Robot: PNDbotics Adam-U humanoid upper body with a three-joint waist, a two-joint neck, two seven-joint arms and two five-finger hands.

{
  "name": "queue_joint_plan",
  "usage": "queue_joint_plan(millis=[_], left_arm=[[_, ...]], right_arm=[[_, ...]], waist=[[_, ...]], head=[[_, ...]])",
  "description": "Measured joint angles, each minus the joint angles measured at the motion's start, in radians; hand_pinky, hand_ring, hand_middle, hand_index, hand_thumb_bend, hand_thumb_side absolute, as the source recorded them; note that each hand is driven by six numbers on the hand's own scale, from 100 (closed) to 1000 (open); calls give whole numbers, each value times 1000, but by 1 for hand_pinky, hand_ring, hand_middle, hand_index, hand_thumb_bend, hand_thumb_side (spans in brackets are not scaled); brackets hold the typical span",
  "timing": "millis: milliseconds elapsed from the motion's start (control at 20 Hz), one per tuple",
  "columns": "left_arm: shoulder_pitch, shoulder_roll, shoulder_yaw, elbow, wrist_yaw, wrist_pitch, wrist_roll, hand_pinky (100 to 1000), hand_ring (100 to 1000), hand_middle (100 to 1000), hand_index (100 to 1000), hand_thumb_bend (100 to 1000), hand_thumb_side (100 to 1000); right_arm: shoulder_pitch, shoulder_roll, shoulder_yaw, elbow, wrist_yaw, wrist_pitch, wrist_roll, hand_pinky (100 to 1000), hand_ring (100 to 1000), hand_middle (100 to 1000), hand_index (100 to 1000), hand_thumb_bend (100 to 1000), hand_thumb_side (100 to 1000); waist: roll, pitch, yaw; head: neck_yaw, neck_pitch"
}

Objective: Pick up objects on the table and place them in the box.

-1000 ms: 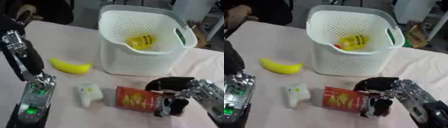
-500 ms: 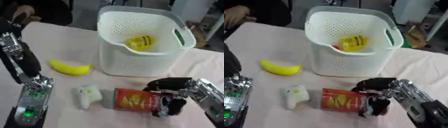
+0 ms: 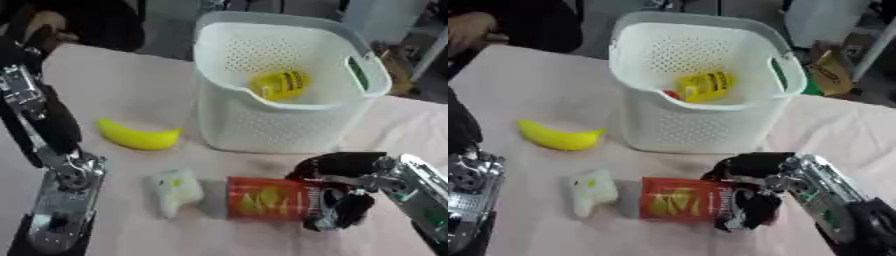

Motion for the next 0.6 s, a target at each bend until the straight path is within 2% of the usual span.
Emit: queue_joint_plan(millis=[600], left_arm=[[0,0,0,0,-3,2,2,785,836,889,950,100,1000]], right_arm=[[-14,-54,-8,-88,-58,16,16,931,968,684,600,123,686]], waist=[[5,0,-4]], head=[[1,-4]])
